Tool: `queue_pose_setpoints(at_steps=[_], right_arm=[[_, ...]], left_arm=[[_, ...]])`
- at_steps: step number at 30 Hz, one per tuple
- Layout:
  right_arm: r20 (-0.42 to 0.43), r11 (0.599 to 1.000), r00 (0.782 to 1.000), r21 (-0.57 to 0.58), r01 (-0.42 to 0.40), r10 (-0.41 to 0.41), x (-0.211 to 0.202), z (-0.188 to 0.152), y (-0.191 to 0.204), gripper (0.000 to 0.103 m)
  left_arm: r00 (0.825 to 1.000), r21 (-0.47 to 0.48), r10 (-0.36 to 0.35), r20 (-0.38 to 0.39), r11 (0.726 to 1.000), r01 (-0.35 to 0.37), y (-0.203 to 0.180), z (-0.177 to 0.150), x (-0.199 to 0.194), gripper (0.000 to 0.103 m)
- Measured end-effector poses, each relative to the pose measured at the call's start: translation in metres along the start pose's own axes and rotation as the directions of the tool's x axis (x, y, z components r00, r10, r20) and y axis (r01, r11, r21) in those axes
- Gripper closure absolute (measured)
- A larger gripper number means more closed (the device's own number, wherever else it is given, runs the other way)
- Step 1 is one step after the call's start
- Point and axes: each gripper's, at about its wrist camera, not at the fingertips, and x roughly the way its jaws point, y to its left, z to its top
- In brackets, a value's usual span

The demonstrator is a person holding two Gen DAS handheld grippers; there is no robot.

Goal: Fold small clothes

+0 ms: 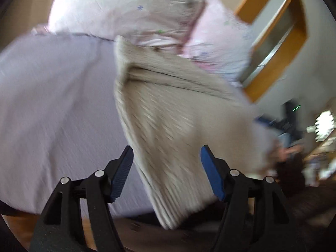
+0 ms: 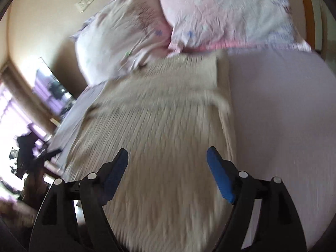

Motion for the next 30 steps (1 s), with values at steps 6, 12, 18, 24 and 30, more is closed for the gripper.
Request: queue_pose_setpoints(at_steps=[6, 12, 18, 24, 30], right_arm=[[-0.060, 0.990, 0.998, 0.136, 0.025, -0.017, -0.022, -0.059, -0.037, 0.022], [-0.071, 0.990, 0.990, 0.081, -0.119, 0.125, -0.021, -0.079, -0.020, 0.023], [-0.116, 0.983, 0.979, 0.099, -0.154, 0.165, -0.020, -0.090, -0.018, 0.029], [-0.099, 0.946, 0.954, 0.194, -0.259, 0.281, -0.002, -0.104, -0.032, 0.036], [-0.049, 0.902, 0.931, 0.267, -0.338, 0.363, 0.005, -0.113, -0.047, 0.063]], left_arm=[[0.999, -0.082, -0.018, -0.041, 0.997, 0.014, 0.016, -0.026, -0.013, 0.032], [0.988, -0.026, -0.005, -0.157, 1.000, 0.001, -0.011, -0.028, 0.010, 0.033], [0.978, -0.052, -0.030, -0.206, 0.998, 0.019, -0.018, -0.033, 0.024, 0.034], [0.968, -0.154, -0.067, -0.240, 0.988, 0.030, -0.011, -0.036, 0.032, 0.045], [0.963, -0.306, -0.142, -0.230, 0.950, 0.067, 0.007, -0.041, 0.044, 0.057]])
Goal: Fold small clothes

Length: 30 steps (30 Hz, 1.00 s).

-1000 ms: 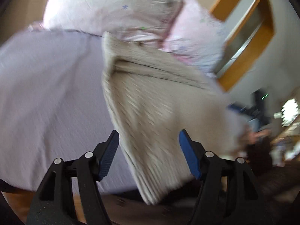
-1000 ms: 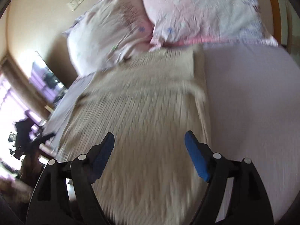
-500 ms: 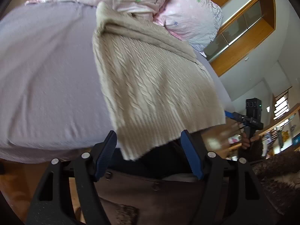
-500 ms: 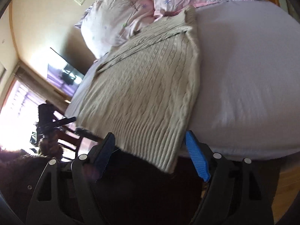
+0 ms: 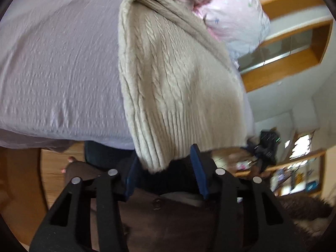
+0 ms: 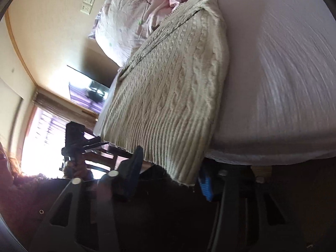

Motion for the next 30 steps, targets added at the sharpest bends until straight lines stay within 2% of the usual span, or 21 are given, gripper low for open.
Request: queue_pose_setpoints(at_steps=[2, 3, 4, 6, 8, 11, 14, 16, 19, 20, 21, 22, 24, 25, 26, 27, 28, 29, 30], right_arm=[[0.041, 0.998, 0.997, 0.007, -0.065, 0.065, -0.007, -0.001, -0.002, 0.071], [0.052, 0.997, 0.995, 0.005, -0.083, 0.083, -0.008, 0.000, -0.002, 0.081], [0.062, 0.994, 0.992, -0.005, -0.106, 0.106, -0.007, 0.001, 0.000, 0.093], [0.064, 0.995, 0.993, -0.038, -0.092, 0.094, -0.004, 0.003, 0.006, 0.093], [0.083, 0.992, 0.991, -0.085, -0.098, 0.105, -0.004, 0.011, 0.020, 0.094], [0.167, 0.975, 0.976, -0.195, -0.107, 0.140, -0.015, 0.036, 0.048, 0.094], [0.301, 0.960, 0.939, -0.266, -0.085, 0.166, -0.022, 0.093, 0.069, 0.094], [0.367, 0.961, 0.913, -0.263, -0.081, 0.177, -0.013, 0.138, 0.071, 0.094], [0.420, 0.977, 0.898, -0.208, -0.045, 0.130, 0.013, 0.200, 0.068, 0.094], [0.439, 0.986, 0.895, -0.166, -0.009, 0.082, 0.028, 0.228, 0.066, 0.094], [0.451, 0.990, 0.891, -0.139, 0.015, 0.050, 0.035, 0.242, 0.061, 0.094], [0.472, 0.994, 0.881, -0.099, 0.054, -0.001, 0.047, 0.264, 0.056, 0.094], [0.520, 0.983, 0.841, -0.013, 0.184, -0.151, 0.065, 0.295, 0.043, 0.094], [0.514, 0.969, 0.826, 0.048, 0.242, -0.232, 0.076, 0.306, 0.035, 0.094], [0.482, 0.954, 0.824, 0.120, 0.275, -0.298, 0.088, 0.318, 0.025, 0.094], [0.460, 0.948, 0.829, 0.179, 0.264, -0.318, 0.098, 0.322, 0.019, 0.093], [0.468, 0.949, 0.827, 0.212, 0.235, -0.310, 0.101, 0.319, 0.018, 0.092], [0.498, 0.959, 0.822, 0.202, 0.200, -0.276, 0.100, 0.312, 0.022, 0.088], [0.527, 0.969, 0.814, 0.173, 0.177, -0.242, 0.096, 0.305, 0.027, 0.063]], left_arm=[[0.999, -0.050, -0.041, 0.006, 0.998, 0.042, 0.007, 0.001, 0.000, 0.062], [0.999, -0.068, -0.052, 0.002, 0.996, 0.052, 0.010, 0.001, 0.000, 0.081], [0.997, -0.085, -0.071, -0.006, 0.994, 0.071, 0.012, 0.000, 0.001, 0.093], [0.994, -0.107, -0.114, -0.002, 0.988, 0.113, 0.012, 0.001, 0.000, 0.094], [0.992, -0.089, -0.122, 0.017, 0.988, 0.123, 0.004, 0.004, -0.010, 0.094], [0.991, 0.003, -0.100, 0.086, 0.995, 0.100, -0.019, 0.021, -0.034, 0.094], [0.975, 0.087, -0.091, 0.202, 0.993, 0.075, -0.040, 0.061, -0.056, 0.094], [0.956, 0.122, -0.067, 0.285, 0.992, 0.034, -0.049, 0.100, -0.063, 0.094], [0.932, 0.076, -0.041, 0.360, 0.997, 0.014, -0.044, 0.166, -0.052, 0.094], [0.926, 0.059, -0.027, 0.376, 0.998, 0.005, -0.043, 0.184, -0.046, 0.095], [0.919, 0.042, -0.003, 0.393, 0.999, -0.015, -0.042, 0.202, -0.039, 0.095], [0.908, 0.023, 0.038, 0.417, 0.998, -0.052, -0.040, 0.227, -0.027, 0.095], [0.882, -0.013, 0.123, 0.456, 0.991, -0.132, -0.028, 0.265, -0.004, 0.094], [0.875, -0.044, 0.162, 0.456, 0.986, -0.159, -0.018, 0.279, 0.007, 0.094], [0.877, -0.080, 0.192, 0.440, 0.981, -0.174, -0.009, 0.292, 0.018, 0.094], [0.886, -0.123, 0.205, 0.416, 0.978, -0.169, 0.000, 0.301, 0.026, 0.093], [0.900, -0.177, 0.176, 0.398, 0.978, -0.114, 0.011, 0.304, 0.031, 0.092], [0.903, -0.195, 0.111, 0.415, 0.980, -0.031, 0.017, 0.301, 0.030, 0.089], [0.899, -0.186, 0.078, 0.430, 0.982, 0.004, 0.018, 0.300, 0.027, 0.083]])
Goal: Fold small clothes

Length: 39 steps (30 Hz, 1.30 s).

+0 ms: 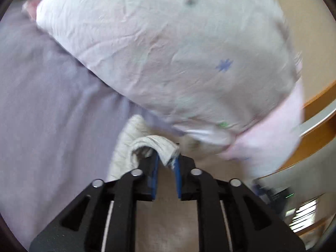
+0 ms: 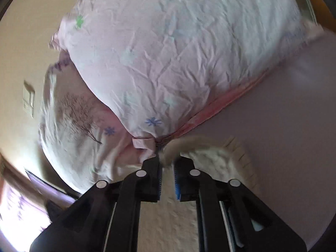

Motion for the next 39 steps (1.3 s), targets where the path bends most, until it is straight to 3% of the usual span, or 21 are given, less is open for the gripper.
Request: queue_pose_setpoints(at_steps=[1, 2, 3, 4, 5, 7, 11, 14, 18, 19, 22, 26, 30, 32, 33, 34, 36, 39], right_arm=[[0.033, 0.999, 0.999, -0.020, -0.025, 0.026, -0.009, -0.004, 0.003, 0.022], [0.080, 0.997, 0.995, -0.041, -0.063, 0.066, -0.023, -0.010, 0.004, 0.011], [0.123, 0.987, 0.980, -0.068, -0.147, 0.155, -0.038, -0.016, 0.004, 0.009], [0.126, 0.979, 0.972, -0.074, -0.189, 0.197, -0.041, -0.017, 0.004, 0.009], [0.124, 0.964, 0.957, -0.074, -0.255, 0.263, -0.047, -0.020, 0.001, 0.009], [0.093, 0.953, 0.950, -0.096, -0.289, 0.297, -0.047, -0.018, 0.001, 0.009], [0.052, 0.962, 0.979, -0.202, -0.184, 0.199, -0.041, -0.018, 0.004, 0.009], [-0.001, 0.970, 0.986, -0.184, -0.162, 0.165, -0.029, -0.017, 0.004, 0.009], [0.002, 0.972, 0.988, -0.183, -0.150, 0.153, -0.028, -0.021, 0.005, 0.009], [0.008, 0.973, 0.988, -0.174, -0.151, 0.154, -0.028, -0.020, 0.005, 0.009], [0.037, 0.979, 0.986, -0.128, -0.159, 0.165, -0.036, -0.013, -0.002, 0.009], [0.099, 0.977, 0.974, -0.087, -0.195, 0.203, -0.057, -0.003, -0.007, 0.009], [0.156, 0.975, 0.967, -0.123, -0.186, 0.204, -0.077, 0.002, 0.000, 0.009], [0.183, 0.975, 0.965, -0.152, -0.162, 0.189, -0.085, 0.003, 0.004, 0.009], [0.196, 0.975, 0.964, -0.167, -0.146, 0.178, -0.088, 0.004, 0.006, 0.009], [0.209, 0.974, 0.964, -0.184, -0.128, 0.166, -0.092, 0.005, 0.007, 0.009], [0.235, 0.975, 0.964, -0.208, -0.073, 0.122, -0.097, 0.006, 0.006, 0.009], [0.233, 0.979, 0.971, -0.202, -0.013, 0.061, -0.098, 0.008, -0.003, 0.012]], left_arm=[[0.999, 0.019, -0.030, 0.024, 0.999, 0.029, -0.001, -0.001, -0.010, 0.074], [0.999, 0.050, -0.027, 0.033, 0.998, 0.025, -0.004, -0.002, -0.021, 0.066], [0.999, 0.075, -0.013, 0.030, 0.997, 0.011, -0.007, -0.004, -0.032, 0.049], [1.000, 0.088, -0.004, 0.026, 0.996, 0.002, -0.009, -0.006, -0.040, 0.042], [1.000, 0.099, 0.007, 0.016, 0.995, -0.009, -0.009, -0.010, -0.047, 0.042], [0.999, 0.120, 0.038, -0.036, 0.992, -0.034, -0.008, -0.020, -0.057, 0.042], [0.985, 0.129, 0.122, -0.122, 0.986, -0.106, 0.002, -0.044, -0.060, 0.041], [0.970, 0.096, 0.164, -0.179, 0.984, -0.149, 0.016, -0.056, -0.053, 0.041], [0.966, 0.113, 0.204, -0.162, 0.976, -0.187, 0.017, -0.064, -0.045, 0.042], [0.964, 0.104, 0.208, -0.166, 0.976, -0.192, 0.016, -0.066, -0.043, 0.068], [0.965, 0.046, 0.188, -0.180, 0.982, -0.182, 0.015, -0.064, -0.043, 0.082], [0.986, 0.084, 0.099, -0.136, 0.993, -0.088, -0.031, -0.056, -0.051, 0.084], [0.990, 0.209, -0.031, -0.138, 0.976, 0.060, -0.117, -0.065, -0.045, 0.087], [0.975, 0.264, -0.114, -0.188, 0.951, 0.162, -0.166, -0.079, -0.023, 0.090], [0.960, 0.288, -0.160, -0.231, 0.931, 0.224, -0.193, -0.091, -0.005, 0.092], [0.943, 0.300, -0.198, -0.268, 0.913, 0.277, -0.212, -0.101, 0.010, 0.103], [0.892, 0.305, -0.262, -0.367, 0.872, 0.382, -0.252, -0.133, 0.050, 0.103], [0.860, 0.363, -0.244, -0.448, 0.829, 0.424, -0.288, -0.172, 0.087, 0.103]])
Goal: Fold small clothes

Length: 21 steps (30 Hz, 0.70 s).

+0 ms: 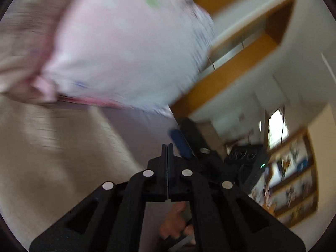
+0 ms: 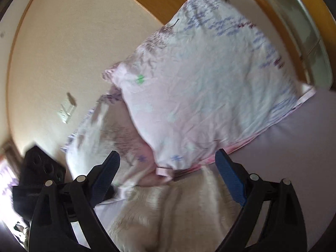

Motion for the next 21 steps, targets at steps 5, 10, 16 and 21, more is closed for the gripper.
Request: queue_pose_setpoints(at_steps=[5, 10, 16, 21], right_arm=[[-0.130, 0.987, 0.985, 0.130, -0.098, 0.115, 0.014, 0.000, -0.021, 0.012], [-0.521, 0.965, 0.816, 0.074, -0.252, 0.253, 0.074, -0.042, 0.021, 0.022], [-0.685, 0.989, 0.720, 0.005, -0.149, 0.112, 0.111, -0.084, 0.028, 0.046], [-0.680, 0.978, 0.706, 0.083, -0.191, 0.196, 0.122, -0.096, 0.032, 0.074]], left_arm=[[0.996, -0.020, 0.074, 0.052, 0.997, -0.073, 0.017, -0.006, -0.041, 0.100], [0.920, -0.082, 0.374, 0.116, 0.927, -0.367, 0.071, -0.046, -0.136, 0.063], [0.787, -0.104, 0.596, 0.159, 0.803, -0.587, 0.123, -0.100, -0.194, 0.042], [0.740, -0.146, 0.642, 0.200, 0.767, -0.625, 0.157, -0.112, -0.193, 0.041]])
